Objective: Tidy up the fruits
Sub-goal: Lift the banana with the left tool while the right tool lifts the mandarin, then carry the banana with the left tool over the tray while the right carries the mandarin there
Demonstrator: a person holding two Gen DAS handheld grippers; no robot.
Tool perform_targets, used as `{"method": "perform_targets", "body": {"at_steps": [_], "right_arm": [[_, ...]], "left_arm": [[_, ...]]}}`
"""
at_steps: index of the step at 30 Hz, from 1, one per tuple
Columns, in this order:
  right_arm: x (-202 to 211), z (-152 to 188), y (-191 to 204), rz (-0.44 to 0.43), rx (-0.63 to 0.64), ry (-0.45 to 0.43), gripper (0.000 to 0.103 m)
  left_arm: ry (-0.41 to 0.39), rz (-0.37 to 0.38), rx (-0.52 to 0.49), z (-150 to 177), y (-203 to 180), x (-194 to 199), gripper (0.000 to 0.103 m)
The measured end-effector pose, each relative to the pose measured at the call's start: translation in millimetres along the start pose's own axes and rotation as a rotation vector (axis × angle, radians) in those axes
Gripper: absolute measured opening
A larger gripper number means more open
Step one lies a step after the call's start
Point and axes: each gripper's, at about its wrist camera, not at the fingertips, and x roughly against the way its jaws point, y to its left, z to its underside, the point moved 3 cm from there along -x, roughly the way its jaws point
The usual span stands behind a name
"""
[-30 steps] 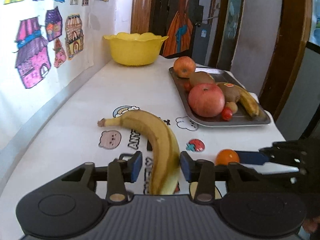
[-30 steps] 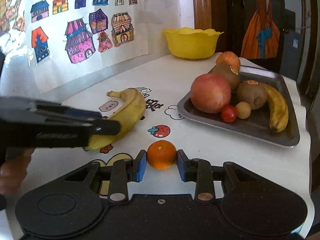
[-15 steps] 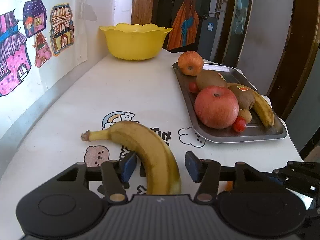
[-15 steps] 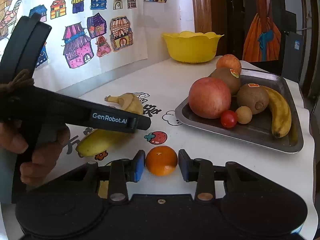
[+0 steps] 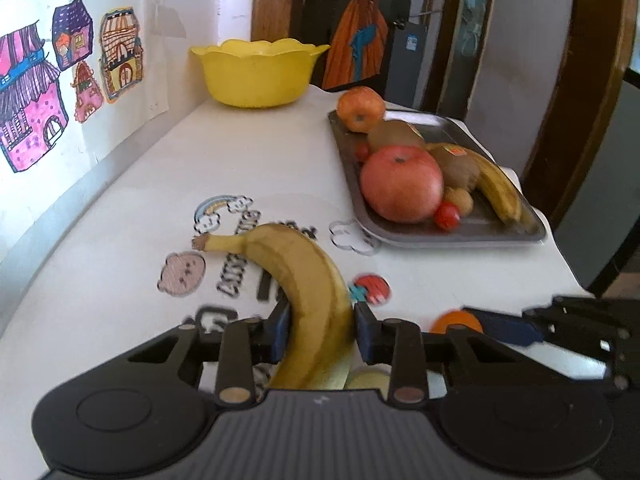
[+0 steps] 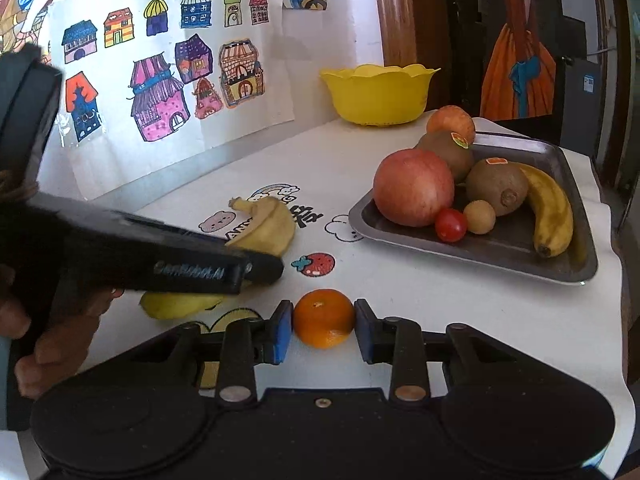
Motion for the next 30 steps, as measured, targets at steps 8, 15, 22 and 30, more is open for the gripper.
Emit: {"method": "perform_targets", "body": {"at_steps": [8, 15, 22, 30], "right_arm": [[21, 12, -8, 0.018, -0.035, -0.005, 0.034], [46, 16, -23, 0.061, -0.059, -0.041, 0.034], [60, 15, -41, 0.080, -0.094, -0.080, 0.034], [72, 0, -67, 0.081, -0.100, -0.139, 0.034]], "left_arm": [[0.009, 0.114, 0.063, 18, -13, 21, 0.036], [-0.064, 0.218, 0.132, 20, -18, 34, 0.036], [-0.108, 0.196, 0.120, 4, -30, 40, 0.036], [-0.141, 0.182, 0.091, -17, -42, 39, 0.036]]}}
